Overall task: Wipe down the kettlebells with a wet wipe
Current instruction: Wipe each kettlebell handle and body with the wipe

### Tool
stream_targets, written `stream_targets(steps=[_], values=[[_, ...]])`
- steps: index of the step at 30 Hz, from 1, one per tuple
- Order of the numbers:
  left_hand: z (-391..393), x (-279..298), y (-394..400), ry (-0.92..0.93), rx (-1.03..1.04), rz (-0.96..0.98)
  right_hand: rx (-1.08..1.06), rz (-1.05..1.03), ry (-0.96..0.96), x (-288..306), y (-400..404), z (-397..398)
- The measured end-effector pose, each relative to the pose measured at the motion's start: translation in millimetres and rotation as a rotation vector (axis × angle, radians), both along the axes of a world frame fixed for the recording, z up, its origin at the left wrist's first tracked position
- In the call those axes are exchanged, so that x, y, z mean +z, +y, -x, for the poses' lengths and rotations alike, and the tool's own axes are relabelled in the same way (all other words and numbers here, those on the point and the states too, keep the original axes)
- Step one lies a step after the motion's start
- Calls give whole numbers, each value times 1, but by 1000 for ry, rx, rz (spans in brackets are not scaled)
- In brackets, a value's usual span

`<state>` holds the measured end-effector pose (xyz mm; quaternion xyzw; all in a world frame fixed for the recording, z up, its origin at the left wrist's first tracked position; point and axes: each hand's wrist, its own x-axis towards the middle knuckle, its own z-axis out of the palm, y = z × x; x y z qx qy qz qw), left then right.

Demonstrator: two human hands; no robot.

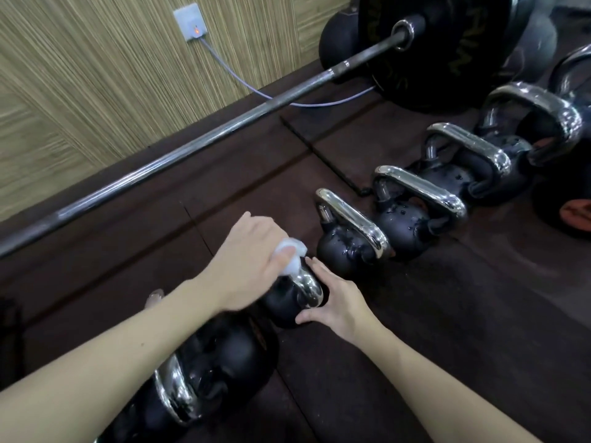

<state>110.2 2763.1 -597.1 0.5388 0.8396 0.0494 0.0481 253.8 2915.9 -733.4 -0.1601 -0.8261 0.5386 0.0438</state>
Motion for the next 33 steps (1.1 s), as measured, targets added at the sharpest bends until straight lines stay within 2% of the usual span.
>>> stream_targets(steps=[5, 7, 14, 18, 20, 23, 28, 33], values=[[-61, -6, 1, 164, -288, 88, -48, 28, 14, -4, -3, -6], [-56, -7, 1, 164, -296, 74, -59, 6, 22, -4, -4, -7], [-17, -3, -3, 38, -60, -8, 11, -74, -16, 0, 0, 2], [18, 1, 4, -143, 126, -118, 35, -67, -23, 8, 8, -8], [29, 8, 7, -269, 286, -95, 42, -87, -54, 10, 18, -21], [43, 14, 12, -331, 425, -65, -7, -211, -78, 12, 44, -46], [39, 34, 45, -378, 469, -259, -144, -337, 25, 15, 89, -67], [17, 46, 97, -371, 267, -349, -175, -142, 7, 12, 99, -45]])
